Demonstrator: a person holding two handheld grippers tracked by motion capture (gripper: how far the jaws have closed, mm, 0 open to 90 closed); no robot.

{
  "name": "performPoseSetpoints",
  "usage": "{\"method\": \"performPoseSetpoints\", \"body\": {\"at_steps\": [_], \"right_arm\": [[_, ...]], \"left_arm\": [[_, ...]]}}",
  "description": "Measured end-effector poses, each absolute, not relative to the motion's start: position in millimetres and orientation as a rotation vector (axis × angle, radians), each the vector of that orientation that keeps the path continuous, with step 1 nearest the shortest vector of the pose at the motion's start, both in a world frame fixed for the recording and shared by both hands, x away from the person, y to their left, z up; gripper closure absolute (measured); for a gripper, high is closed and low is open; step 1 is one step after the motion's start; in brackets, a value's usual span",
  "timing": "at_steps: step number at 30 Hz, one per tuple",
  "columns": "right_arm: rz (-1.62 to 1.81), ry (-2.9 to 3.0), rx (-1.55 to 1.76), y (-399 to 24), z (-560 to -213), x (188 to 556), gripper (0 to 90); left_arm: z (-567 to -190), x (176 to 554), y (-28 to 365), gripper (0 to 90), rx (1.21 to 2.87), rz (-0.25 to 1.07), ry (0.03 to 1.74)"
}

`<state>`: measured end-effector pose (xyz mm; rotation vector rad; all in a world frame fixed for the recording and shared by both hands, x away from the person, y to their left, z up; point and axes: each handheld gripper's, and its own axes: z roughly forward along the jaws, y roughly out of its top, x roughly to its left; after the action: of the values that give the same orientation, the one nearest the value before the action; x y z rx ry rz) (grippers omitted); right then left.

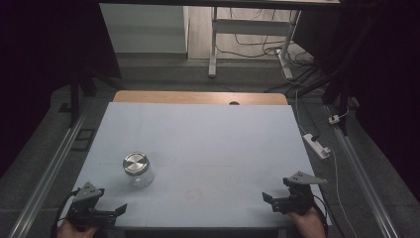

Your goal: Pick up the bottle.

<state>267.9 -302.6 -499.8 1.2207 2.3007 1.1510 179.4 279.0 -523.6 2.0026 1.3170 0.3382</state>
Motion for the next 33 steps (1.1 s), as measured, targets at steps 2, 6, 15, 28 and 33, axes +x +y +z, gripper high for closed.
{"method": "performPoseSetpoints", "body": {"at_steps": [2,6,15,28,33], "right_arm": [[1.157,2.307,1.215,-302.6,-499.8,267.9,0.0],[1.155,2.319,1.197,-301.4,-499.7,267.3,0.0],[1.154,2.343,1.178,-300.1,-500.2,267.6,0.0],[1.161,2.356,1.177,-300.0,-500.3,268.2,0.0],[1.162,2.357,1.176,-299.9,-500.3,268.1,0.0]], "left_arm": [[-523.7,179.6,278.6,0.9,2.008,0.338,1.315],[-523.8,179.9,279.0,1.0,2.008,0.332,1.316],[-524.0,181.9,277.9,1.7,2.015,0.314,1.317],[-522.1,183.0,271.4,0.0,2.035,0.400,1.303],[-520.8,183.8,273.5,0.0,2.011,0.396,1.305]]}}
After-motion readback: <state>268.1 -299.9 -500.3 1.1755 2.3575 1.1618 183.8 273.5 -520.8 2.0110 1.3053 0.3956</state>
